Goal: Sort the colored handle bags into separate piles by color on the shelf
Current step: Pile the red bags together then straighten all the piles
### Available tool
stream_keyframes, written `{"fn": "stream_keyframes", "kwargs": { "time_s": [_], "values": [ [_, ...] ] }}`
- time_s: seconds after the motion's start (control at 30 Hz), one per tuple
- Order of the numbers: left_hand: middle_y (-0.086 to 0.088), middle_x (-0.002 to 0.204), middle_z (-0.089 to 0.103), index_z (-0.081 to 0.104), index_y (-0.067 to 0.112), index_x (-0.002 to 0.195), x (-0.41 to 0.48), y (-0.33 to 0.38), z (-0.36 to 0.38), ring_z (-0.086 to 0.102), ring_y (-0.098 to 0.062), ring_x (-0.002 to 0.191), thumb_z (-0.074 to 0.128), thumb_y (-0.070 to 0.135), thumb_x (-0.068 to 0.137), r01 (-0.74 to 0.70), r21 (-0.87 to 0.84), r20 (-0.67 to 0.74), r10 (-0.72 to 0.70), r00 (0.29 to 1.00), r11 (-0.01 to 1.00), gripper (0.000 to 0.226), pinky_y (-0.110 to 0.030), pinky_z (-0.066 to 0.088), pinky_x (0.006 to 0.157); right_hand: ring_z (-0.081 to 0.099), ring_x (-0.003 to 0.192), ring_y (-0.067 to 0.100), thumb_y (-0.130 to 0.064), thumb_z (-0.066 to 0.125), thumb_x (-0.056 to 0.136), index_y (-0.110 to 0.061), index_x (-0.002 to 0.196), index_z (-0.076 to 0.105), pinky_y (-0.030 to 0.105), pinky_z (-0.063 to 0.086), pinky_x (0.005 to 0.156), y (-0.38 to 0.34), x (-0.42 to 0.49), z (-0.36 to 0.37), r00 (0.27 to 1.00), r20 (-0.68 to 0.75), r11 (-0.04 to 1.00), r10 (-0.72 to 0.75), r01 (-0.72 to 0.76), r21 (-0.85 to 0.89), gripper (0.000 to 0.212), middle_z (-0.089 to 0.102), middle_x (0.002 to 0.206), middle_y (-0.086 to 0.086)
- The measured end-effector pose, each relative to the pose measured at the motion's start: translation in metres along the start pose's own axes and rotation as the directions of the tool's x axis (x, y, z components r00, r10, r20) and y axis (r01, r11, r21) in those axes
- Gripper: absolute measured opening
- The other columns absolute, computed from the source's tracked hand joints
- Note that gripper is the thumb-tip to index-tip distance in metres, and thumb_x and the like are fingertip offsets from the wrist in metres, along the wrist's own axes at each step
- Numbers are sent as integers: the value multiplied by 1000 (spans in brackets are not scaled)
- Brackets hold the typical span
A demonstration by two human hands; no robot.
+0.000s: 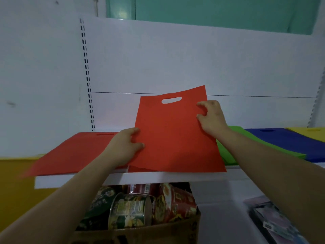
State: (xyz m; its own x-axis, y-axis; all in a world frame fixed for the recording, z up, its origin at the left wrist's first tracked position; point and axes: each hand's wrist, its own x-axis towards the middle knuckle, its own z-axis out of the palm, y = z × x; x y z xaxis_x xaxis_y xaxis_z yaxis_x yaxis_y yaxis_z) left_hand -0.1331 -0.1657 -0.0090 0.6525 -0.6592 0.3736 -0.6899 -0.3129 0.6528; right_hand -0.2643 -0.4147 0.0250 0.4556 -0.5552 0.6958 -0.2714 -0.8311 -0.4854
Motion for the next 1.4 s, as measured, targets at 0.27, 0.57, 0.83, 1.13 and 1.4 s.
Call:
{"fn": "stream_keyframes", "kwargs": {
  "time_s": [0.27,0.57,0.83,1.13,1.4],
  "values": [
    [-6,146,42,40,15,143,13,-8,7,44,-20,129,60,43,88,96,231,195,-143,970,968,65,-26,31,103,44,127,28,-24,63,90,-9,138,46,28,30,107,28,21,43,929,361,978,80,-4,-207,53,31,144,16],
    [-4,146,41,38,22,143,13,-9,16,42,-21,130,52,53,89,80,396,213,-176,961,915,64,-31,32,106,56,112,26,-42,57,91,-11,118,64,28,44,92,46,20,56,755,633,921,169,107,-374,42,60,126,11],
    [5,153,29,27,33,146,-3,3,16,33,-17,137,59,68,73,-29,413,432,-168,886,910,87,-33,26,109,45,128,19,-56,51,90,-17,135,51,32,34,108,40,13,51,626,760,941,173,123,-316,60,47,143,2],
    [11,155,23,26,32,147,-14,1,20,30,-14,138,57,70,73,-120,481,414,-104,904,868,89,-34,23,112,44,128,20,-68,43,87,-23,135,49,32,35,106,44,4,52,647,740,934,183,121,-336,66,45,143,1],
    [12,157,14,20,36,148,-17,3,20,21,-15,142,50,75,71,-132,546,421,-136,897,827,91,-40,18,116,32,138,24,-77,35,83,-19,146,36,38,29,112,43,7,54,595,777,901,206,195,-388,85,32,153,5]
  ]
}}
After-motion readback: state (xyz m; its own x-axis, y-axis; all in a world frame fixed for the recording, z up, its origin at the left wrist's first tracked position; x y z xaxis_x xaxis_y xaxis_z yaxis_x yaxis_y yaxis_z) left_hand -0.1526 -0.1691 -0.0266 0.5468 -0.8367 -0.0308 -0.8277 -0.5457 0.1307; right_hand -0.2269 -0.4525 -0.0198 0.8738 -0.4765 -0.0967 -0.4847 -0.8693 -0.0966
